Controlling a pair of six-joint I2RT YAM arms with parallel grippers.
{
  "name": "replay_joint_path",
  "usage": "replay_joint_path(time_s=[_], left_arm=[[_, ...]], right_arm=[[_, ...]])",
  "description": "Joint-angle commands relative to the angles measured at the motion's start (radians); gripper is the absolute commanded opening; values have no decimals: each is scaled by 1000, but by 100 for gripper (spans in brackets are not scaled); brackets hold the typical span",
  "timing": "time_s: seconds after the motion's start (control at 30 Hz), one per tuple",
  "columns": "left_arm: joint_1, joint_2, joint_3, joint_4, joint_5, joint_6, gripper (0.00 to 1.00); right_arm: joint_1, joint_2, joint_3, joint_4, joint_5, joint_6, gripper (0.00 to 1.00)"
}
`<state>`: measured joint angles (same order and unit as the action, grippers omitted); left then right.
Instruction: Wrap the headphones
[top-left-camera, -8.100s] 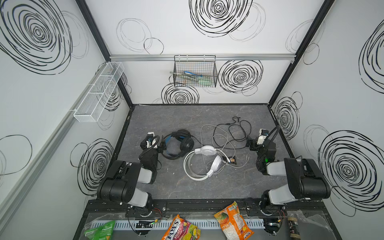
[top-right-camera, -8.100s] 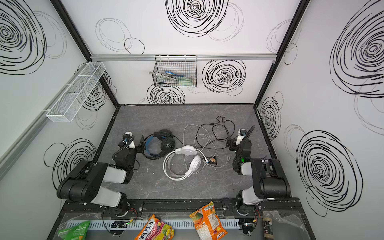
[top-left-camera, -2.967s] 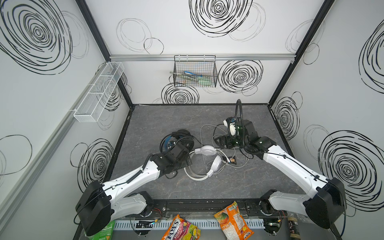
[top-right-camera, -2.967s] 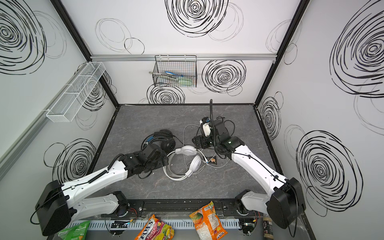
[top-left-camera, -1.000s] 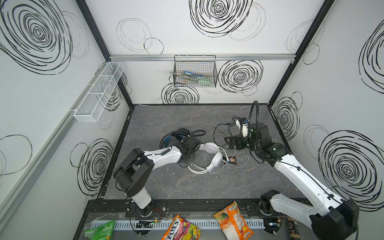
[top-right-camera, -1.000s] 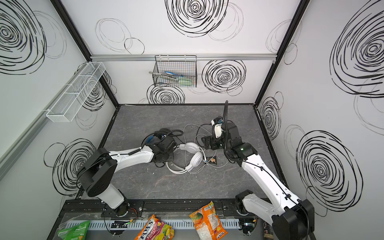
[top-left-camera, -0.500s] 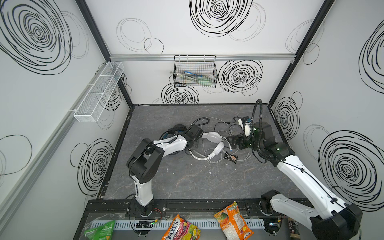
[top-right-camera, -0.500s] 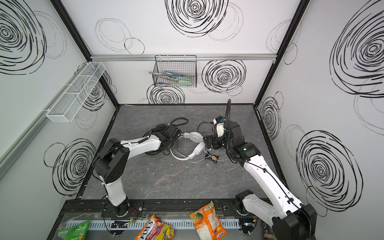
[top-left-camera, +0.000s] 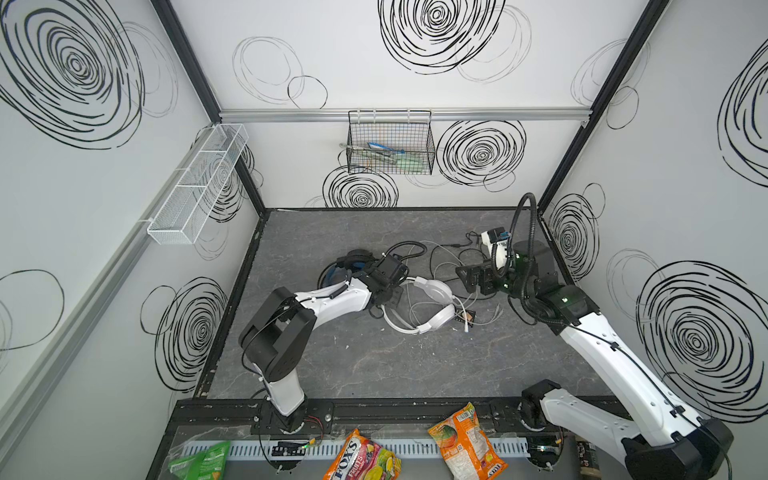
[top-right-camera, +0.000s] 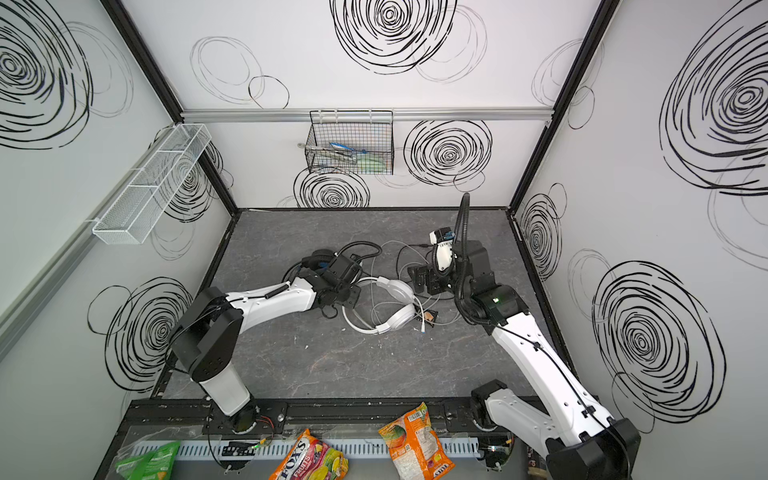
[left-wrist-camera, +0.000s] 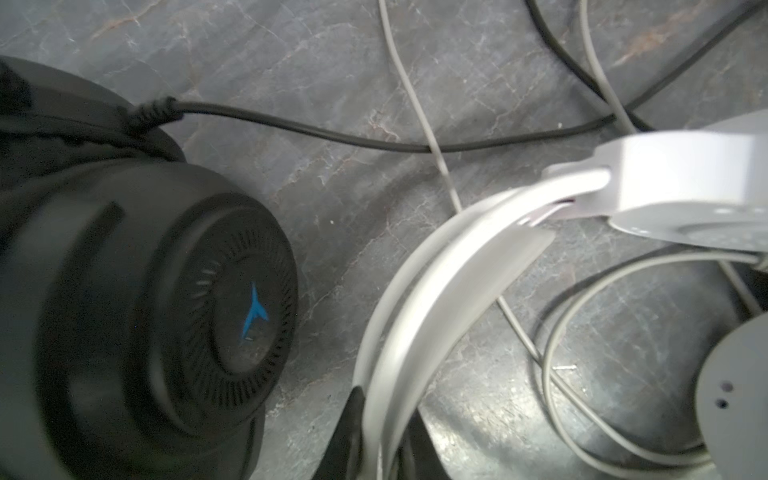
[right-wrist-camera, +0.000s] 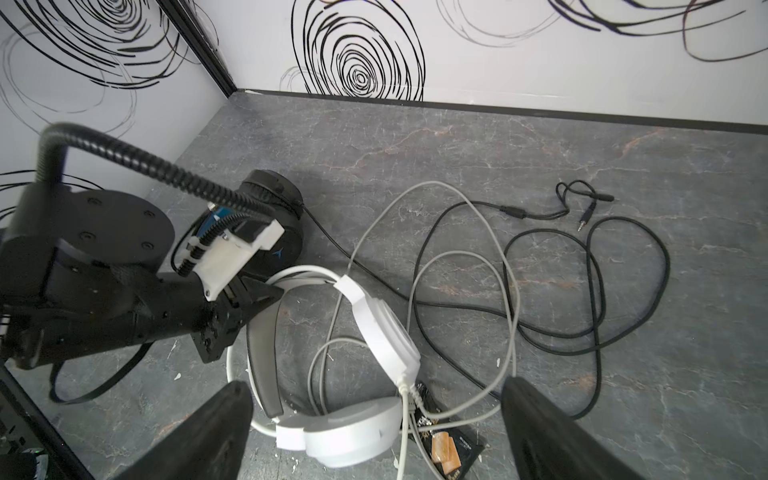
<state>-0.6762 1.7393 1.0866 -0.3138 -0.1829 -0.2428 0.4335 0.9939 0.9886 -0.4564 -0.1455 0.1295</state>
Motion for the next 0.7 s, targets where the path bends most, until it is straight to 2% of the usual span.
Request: replay_joint_path(time_s=[0.0, 0.07, 0.2, 0.3, 0.47, 0.53, 0.67], left_arm=[[11, -2, 3, 1, 14, 10, 22], [18, 2, 22, -5, 17, -2, 31], [27, 14, 75, -37, 29, -35, 56], [26, 7, 109, -75, 27, -83, 72], [11, -43, 114, -151, 9, -203, 92], [0, -74, 112, -200, -18, -265, 99], [-46, -171, 62, -251, -40, -394, 97]], right_arm=[[6, -13, 31, 1, 9, -5, 97], [7, -19, 28, 0, 9, -2, 97], [6, -41, 10, -5, 15, 0, 97], [5, -49, -1, -6, 15, 4, 97], [5, -51, -3, 0, 7, 9, 97], [5, -53, -4, 0, 6, 8, 97], [7, -57, -10, 2, -2, 10, 97]])
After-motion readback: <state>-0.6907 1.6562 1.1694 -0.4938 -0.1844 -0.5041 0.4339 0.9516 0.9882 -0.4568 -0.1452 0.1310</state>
